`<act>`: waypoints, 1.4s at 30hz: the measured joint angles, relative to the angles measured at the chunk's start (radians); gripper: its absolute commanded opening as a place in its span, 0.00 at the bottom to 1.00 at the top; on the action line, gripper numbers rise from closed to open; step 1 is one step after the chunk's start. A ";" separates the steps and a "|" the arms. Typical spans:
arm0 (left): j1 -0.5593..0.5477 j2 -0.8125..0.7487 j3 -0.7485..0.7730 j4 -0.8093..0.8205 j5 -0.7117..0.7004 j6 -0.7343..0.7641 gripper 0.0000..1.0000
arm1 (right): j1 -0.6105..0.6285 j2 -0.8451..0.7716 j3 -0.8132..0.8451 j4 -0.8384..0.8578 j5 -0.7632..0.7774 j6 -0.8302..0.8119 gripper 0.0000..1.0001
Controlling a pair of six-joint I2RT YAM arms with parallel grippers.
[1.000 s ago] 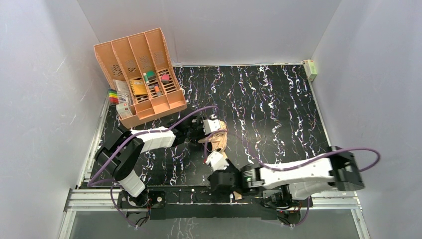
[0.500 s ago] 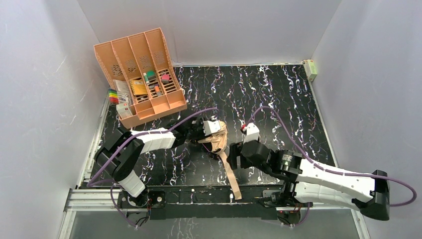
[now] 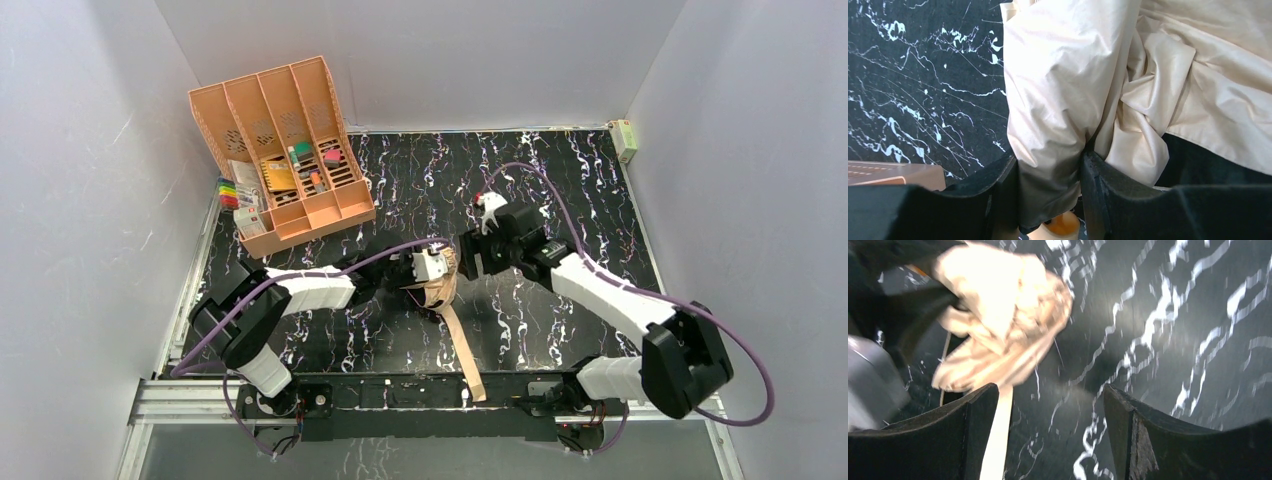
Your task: Put away the umbrella
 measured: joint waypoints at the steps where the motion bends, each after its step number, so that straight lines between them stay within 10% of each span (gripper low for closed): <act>1: -0.007 0.002 -0.002 0.005 -0.011 0.007 0.00 | -0.011 0.026 0.018 0.032 -0.029 -0.041 0.84; 17: -0.120 0.020 -0.090 0.198 -0.158 0.127 0.00 | -0.121 0.418 0.345 0.064 -0.492 -0.571 0.98; 42: -0.152 0.026 -0.121 0.250 -0.181 0.208 0.00 | -0.135 0.781 0.658 -0.362 -0.699 -0.773 0.98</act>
